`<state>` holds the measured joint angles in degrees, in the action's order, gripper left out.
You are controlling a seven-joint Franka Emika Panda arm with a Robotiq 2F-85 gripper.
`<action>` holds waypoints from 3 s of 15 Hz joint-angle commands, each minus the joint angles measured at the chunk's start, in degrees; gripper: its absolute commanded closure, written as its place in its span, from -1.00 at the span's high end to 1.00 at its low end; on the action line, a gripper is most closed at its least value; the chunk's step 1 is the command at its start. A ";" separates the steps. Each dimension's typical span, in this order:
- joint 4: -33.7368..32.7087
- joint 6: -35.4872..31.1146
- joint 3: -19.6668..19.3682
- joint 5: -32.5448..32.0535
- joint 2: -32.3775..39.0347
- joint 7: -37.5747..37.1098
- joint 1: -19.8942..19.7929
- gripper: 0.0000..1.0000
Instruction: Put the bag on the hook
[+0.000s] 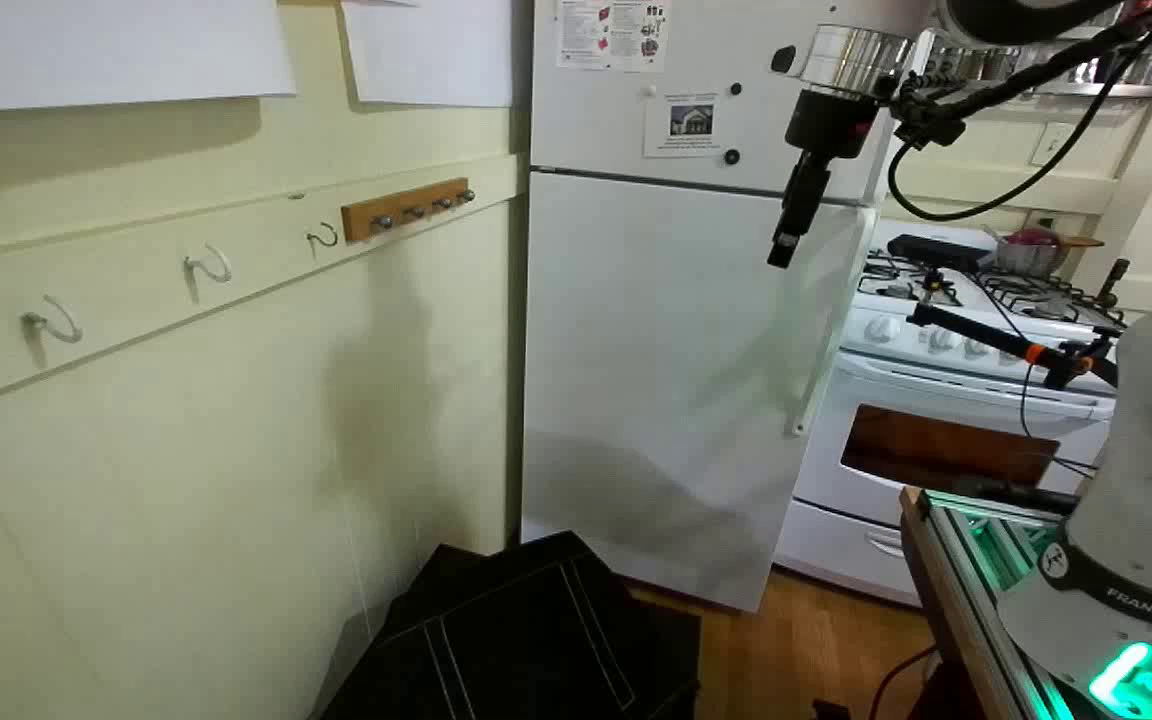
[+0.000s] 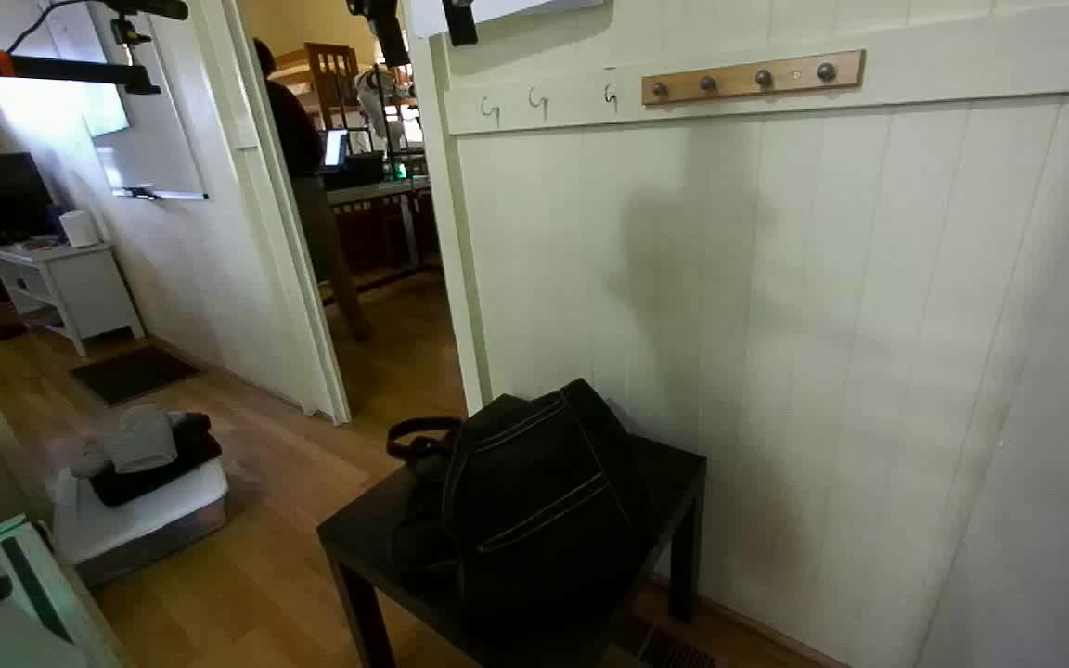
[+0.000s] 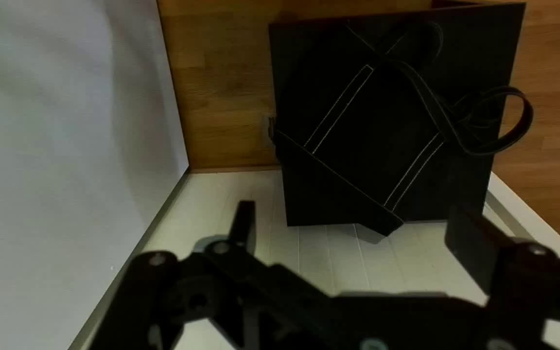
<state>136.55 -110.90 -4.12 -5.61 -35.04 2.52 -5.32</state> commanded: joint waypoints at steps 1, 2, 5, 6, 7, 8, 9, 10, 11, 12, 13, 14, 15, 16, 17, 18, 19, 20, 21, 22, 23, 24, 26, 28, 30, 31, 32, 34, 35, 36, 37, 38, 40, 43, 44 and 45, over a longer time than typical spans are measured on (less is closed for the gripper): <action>-0.11 0.11 -0.15 -0.09 0.03 -0.07 0.18 1.00; -0.11 0.11 -0.15 -0.09 0.03 -0.07 0.18 1.00; -0.11 0.11 -0.15 -0.09 0.03 -0.07 0.18 1.00; -0.19 -1.02 -0.47 0.83 1.79 1.26 1.17 1.00; -0.04 -2.84 -0.60 1.63 3.47 2.57 2.22 1.00; 0.06 -4.67 -0.59 2.45 5.18 3.92 3.29 1.00; 0.29 -7.06 -0.53 3.19 6.87 5.35 4.40 1.00; 0.32 -9.46 -0.46 3.98 8.62 6.96 5.53 1.00; 0.23 -11.59 -0.37 4.67 10.62 8.30 6.42 1.00; 0.09 -13.63 -0.51 5.77 12.55 10.00 7.46 1.00; -0.17 -15.17 -0.40 6.62 14.61 11.31 8.28 1.00; -0.56 -16.42 -0.43 7.92 16.81 13.11 9.16 1.00; -1.05 -17.21 -0.34 9.03 18.90 14.66 9.82 1.00; -1.42 -18.07 -0.27 10.51 20.96 16.38 10.50 1.00; -1.89 -18.42 -0.09 11.60 22.84 17.86 10.89 1.00; -2.54 -18.50 0.19 12.65 24.73 19.25 11.22 1.00; -3.06 -18.84 0.43 13.47 26.59 20.55 11.36 1.00; -3.85 -18.53 0.85 14.12 28.19 21.47 11.37 1.00; -4.52 -18.75 1.30 14.72 30.17 22.63 11.34 1.00; -5.35 -18.39 1.88 15.08 31.77 23.33 11.28 1.00; -6.14 -18.42 2.37 15.62 33.47 24.27 11.11 1.00; -7.09 -17.44 3.01 15.27 34.76 24.16 10.85 1.00; -5.19 -18.03 3.66 13.84 32.64 22.49 9.98 1.00; -6.27 -18.03 4.10 13.81 34.32 22.55 9.89 1.00; -6.56 -18.03 4.12 13.80 34.59 22.61 9.84 1.00; -6.65 -18.03 4.12 13.80 34.58 22.64 9.83 1.00; -6.73 -18.03 4.12 13.80 34.58 22.66 9.83 1.00; -8.37 -19.14 4.60 16.93 38.96 25.52 9.86 1.00; -8.59 -20.11 4.98 18.42 40.44 26.89 9.80 1.00; -8.93 -20.91 5.51 19.84 41.96 28.19 9.69 1.00; -9.33 -21.76 6.18 20.91 43.42 29.41 9.52 1.00; -10.11 -21.77 6.92 20.80 45.12 29.60 9.41 1.00; -11.82 -22.41 8.48 20.58 49.00 30.01 9.09 1.00; -15.33 -22.56 11.13 20.24 54.81 31.00 8.42 1.00; -16.79 -22.39 11.97 19.89 56.77 31.13 8.24 1.00; -18.13 -22.15 12.78 19.64 58.51 31.39 8.00 1.00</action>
<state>123.24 -132.80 6.07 13.49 17.35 31.87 4.07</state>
